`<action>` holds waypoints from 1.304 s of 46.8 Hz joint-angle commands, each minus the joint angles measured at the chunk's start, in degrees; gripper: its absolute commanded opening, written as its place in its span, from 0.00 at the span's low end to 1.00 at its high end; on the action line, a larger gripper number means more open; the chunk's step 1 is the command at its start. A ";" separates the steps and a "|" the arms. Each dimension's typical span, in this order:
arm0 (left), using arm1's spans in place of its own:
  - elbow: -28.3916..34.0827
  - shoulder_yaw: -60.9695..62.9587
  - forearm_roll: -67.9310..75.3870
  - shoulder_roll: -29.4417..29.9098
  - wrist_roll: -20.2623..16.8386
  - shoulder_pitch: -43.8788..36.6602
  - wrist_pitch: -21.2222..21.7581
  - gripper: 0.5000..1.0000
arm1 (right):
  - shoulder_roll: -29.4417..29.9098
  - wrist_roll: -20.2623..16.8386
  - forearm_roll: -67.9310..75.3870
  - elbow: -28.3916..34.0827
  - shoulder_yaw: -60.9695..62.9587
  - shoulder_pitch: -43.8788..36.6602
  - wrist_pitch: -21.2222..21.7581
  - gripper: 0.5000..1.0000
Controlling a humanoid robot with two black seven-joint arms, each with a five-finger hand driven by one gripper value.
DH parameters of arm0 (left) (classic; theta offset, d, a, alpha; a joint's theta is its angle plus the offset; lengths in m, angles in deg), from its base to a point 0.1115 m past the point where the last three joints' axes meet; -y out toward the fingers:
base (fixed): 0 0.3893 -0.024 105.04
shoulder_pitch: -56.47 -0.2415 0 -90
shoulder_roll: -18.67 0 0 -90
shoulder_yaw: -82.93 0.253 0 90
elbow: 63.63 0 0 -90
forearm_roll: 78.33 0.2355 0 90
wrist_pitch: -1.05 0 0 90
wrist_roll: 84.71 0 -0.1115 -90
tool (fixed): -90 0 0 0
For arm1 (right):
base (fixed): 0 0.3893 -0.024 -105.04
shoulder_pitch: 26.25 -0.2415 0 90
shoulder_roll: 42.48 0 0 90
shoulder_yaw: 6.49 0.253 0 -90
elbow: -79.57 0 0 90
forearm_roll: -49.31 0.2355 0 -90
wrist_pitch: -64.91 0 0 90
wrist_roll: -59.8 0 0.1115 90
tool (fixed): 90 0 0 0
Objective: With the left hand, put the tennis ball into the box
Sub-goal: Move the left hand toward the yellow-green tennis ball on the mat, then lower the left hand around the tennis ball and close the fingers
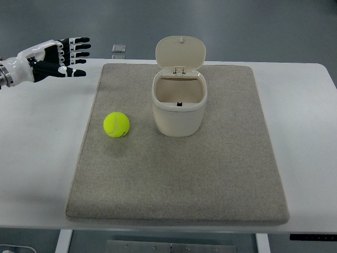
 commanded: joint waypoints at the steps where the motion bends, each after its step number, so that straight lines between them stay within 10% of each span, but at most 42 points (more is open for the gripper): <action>1: -2.26 -0.01 4.67 1.01 -1.51 -0.06 0.01 0.99 | 0.00 0.00 0.00 0.00 -0.06 0.00 0.00 0.88; 27: -21.41 4.21 41.22 5.05 -7.05 -2.17 14.44 0.99 | 0.00 0.00 0.00 0.00 -0.06 0.00 0.00 0.88; 61: -24.15 6.50 62.94 -0.31 -7.23 -1.64 16.02 0.93 | 0.00 0.00 0.00 0.00 0.03 0.00 0.00 0.88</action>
